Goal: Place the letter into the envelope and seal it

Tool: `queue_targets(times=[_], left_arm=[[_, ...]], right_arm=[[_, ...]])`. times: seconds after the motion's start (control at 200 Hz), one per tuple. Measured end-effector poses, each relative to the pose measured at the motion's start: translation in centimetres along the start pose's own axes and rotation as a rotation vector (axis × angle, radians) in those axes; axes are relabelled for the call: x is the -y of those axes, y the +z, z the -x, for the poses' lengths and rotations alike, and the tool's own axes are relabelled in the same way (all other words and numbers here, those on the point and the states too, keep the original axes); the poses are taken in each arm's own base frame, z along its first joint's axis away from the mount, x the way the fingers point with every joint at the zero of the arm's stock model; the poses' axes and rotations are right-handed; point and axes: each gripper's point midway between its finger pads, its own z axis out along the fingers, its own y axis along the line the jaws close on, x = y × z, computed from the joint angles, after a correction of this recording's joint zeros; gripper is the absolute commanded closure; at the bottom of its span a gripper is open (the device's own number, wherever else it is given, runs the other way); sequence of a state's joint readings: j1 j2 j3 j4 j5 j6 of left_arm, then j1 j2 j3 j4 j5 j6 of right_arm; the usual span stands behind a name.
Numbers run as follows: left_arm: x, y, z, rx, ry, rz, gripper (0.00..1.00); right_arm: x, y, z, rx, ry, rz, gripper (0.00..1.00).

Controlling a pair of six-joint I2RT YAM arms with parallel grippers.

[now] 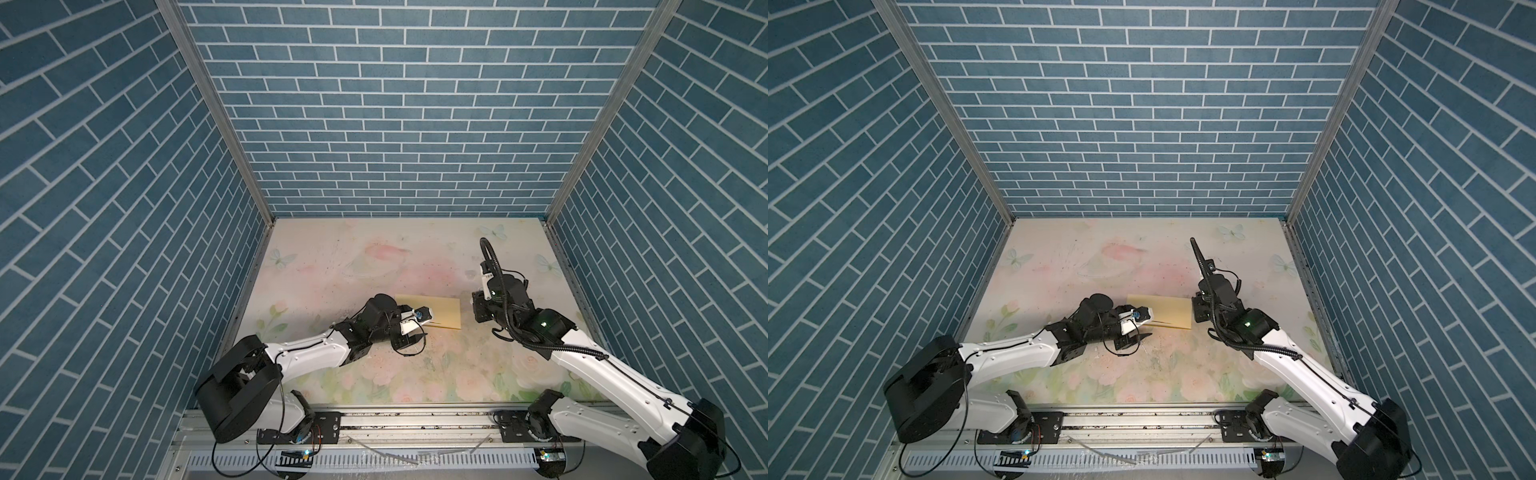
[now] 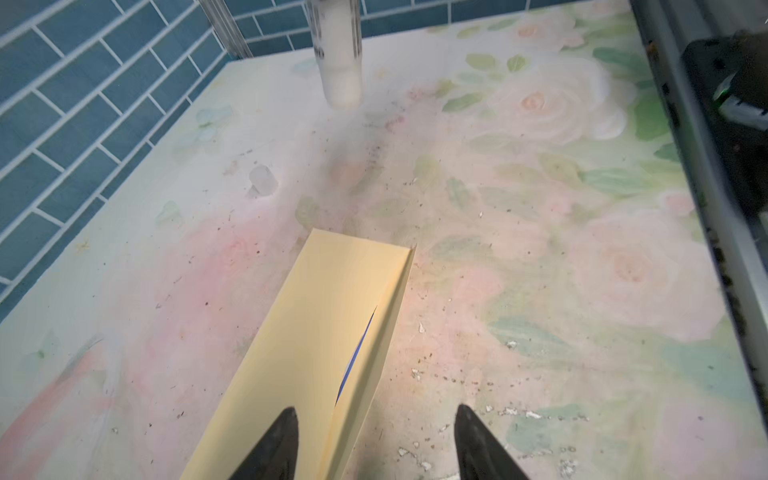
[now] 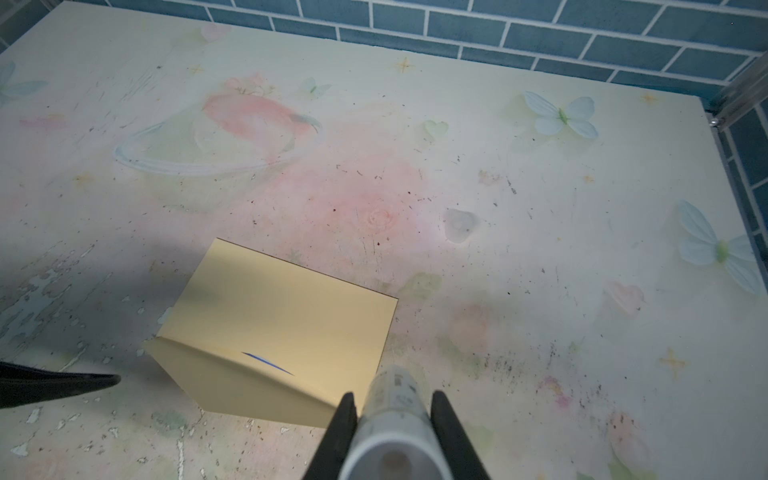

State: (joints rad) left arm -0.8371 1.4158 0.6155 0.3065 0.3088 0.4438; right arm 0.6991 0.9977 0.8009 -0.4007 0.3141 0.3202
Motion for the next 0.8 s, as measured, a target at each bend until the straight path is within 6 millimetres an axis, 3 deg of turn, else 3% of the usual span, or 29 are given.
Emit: queue_targets(times=[0.24, 0.415, 0.59, 0.71, 0.8], left_arm=[[-0.2, 2.6, -1.5, -0.074, 0.016, 0.003, 0.55], [-0.4, 4.2, -2.9, -0.124, 0.012, 0.012, 0.73], [-0.5, 5.4, -2.3, -0.132, 0.007, 0.015, 0.92], [0.0, 5.8, -1.2, -0.126, 0.000, 0.022, 1.00], [0.7, 6.0, -0.7, -0.129, -0.031, 0.031, 1.00]], right_arm=[[0.4, -0.1, 0.2, 0.012, 0.025, -0.021, 1.00], [0.4, -0.1, 0.2, 0.012, 0.026, -0.021, 1.00], [0.4, -0.1, 0.1, 0.014, 0.027, -0.021, 1.00], [0.4, 0.1, -0.2, 0.010, 0.035, -0.021, 1.00], [0.5, 0.3, -0.5, 0.009, 0.049, -0.022, 1.00]])
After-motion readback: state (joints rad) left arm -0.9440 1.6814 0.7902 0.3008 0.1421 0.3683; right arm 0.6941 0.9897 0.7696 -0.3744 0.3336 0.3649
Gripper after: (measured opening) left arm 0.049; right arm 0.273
